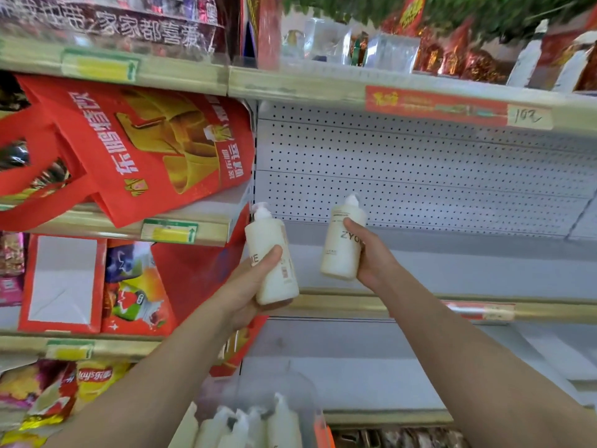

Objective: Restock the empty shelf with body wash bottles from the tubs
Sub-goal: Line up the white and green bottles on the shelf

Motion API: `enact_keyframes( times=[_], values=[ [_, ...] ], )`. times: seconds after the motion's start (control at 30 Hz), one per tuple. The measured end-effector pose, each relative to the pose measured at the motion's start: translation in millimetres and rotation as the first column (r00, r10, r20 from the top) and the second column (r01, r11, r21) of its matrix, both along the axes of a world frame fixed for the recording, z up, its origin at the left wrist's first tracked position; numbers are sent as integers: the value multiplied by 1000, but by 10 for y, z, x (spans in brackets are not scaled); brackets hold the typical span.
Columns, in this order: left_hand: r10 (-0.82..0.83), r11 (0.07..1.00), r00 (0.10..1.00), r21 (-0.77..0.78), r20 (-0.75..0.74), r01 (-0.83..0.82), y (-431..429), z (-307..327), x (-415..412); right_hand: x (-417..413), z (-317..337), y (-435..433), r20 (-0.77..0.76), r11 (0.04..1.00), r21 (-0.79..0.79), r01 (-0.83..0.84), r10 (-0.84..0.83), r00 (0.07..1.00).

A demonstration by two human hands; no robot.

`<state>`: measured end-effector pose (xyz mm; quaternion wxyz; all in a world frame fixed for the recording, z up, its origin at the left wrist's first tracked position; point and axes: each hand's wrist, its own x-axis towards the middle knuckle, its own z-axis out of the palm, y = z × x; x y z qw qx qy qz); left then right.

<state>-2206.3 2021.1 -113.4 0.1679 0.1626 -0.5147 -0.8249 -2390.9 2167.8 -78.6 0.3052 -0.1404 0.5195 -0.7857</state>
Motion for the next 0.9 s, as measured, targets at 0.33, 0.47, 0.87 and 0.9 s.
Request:
enact_keyframes(
  times=[0.33, 0.47, 0.87, 0.9],
  values=[
    [-117, 991, 993, -64, 7, 117, -323, -88, -556, -667, -66, -344, -1, 998, 4, -55, 55, 998],
    [-77, 992, 996, -100, 50, 82, -412, -189, -662, -910, -151, -519, -49, 997, 67, -31, 35, 998],
    [139, 988, 989, 58, 45, -142, -705, -336, -744, -1309, -304, -1563, -244, 980, 192, -54, 101, 964],
    [149, 986, 988, 63, 43, -152, -707, -331, -752, -1329, -326, -1672, -265, 976, 211, -53, 109, 958]
  ],
)
